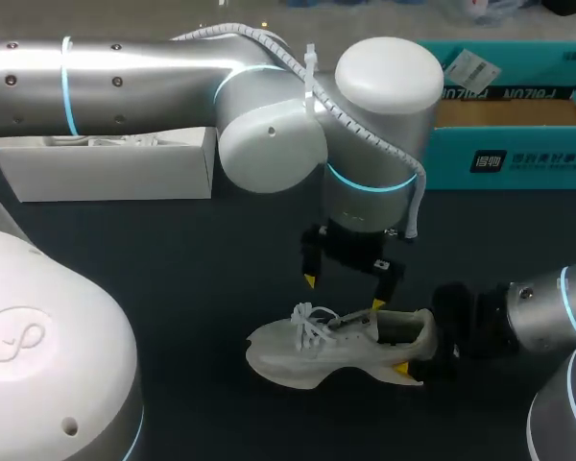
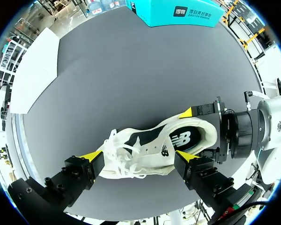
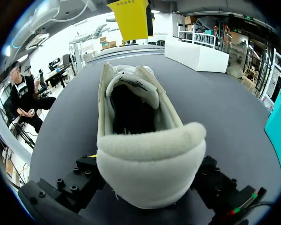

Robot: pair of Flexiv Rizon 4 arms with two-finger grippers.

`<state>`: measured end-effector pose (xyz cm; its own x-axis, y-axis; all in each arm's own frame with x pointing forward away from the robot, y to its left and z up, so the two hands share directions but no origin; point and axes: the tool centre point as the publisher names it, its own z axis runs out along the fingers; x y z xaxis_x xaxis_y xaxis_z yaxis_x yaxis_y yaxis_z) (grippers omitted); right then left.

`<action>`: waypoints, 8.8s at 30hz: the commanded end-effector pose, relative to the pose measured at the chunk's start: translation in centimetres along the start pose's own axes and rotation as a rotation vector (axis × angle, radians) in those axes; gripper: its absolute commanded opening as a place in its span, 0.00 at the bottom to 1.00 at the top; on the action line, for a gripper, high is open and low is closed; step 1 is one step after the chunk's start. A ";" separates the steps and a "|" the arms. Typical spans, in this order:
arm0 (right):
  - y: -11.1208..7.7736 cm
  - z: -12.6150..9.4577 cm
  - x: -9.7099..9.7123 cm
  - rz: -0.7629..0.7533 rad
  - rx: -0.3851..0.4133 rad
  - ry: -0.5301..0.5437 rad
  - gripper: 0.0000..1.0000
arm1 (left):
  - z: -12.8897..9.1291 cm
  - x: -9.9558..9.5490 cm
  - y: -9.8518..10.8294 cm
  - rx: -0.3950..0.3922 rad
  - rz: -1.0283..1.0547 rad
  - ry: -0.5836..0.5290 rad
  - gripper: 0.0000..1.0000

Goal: Take the shoe out of the shoebox, open the shoe tongue, remove and reinsert the insole, then place the shoe into the shoebox

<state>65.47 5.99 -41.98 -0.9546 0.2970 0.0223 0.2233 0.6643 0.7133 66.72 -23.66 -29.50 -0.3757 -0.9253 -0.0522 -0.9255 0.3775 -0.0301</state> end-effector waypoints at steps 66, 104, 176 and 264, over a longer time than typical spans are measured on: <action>-0.1 0.3 -0.1 0.001 0.004 -0.004 0.00 | 2.8 3.4 1.2 0.035 -0.023 -0.034 1.00; -0.1 0.3 -0.1 0.001 0.004 -0.004 0.00 | 3.4 -1.5 3.8 0.043 -0.381 0.052 0.00; -0.1 0.3 -0.1 0.001 0.004 -0.004 0.00 | 4.3 -10.3 8.5 0.116 -0.474 0.395 1.00; -0.1 0.3 -0.1 0.001 0.004 -0.004 0.00 | -0.6 -0.5 3.5 0.134 1.169 -0.077 0.00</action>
<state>65.55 6.16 -41.99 -0.9546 0.2972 0.0223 0.2237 0.6653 0.7123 63.37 -21.98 -28.75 -0.9862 -0.0039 -0.1654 -0.0030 1.0000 -0.0052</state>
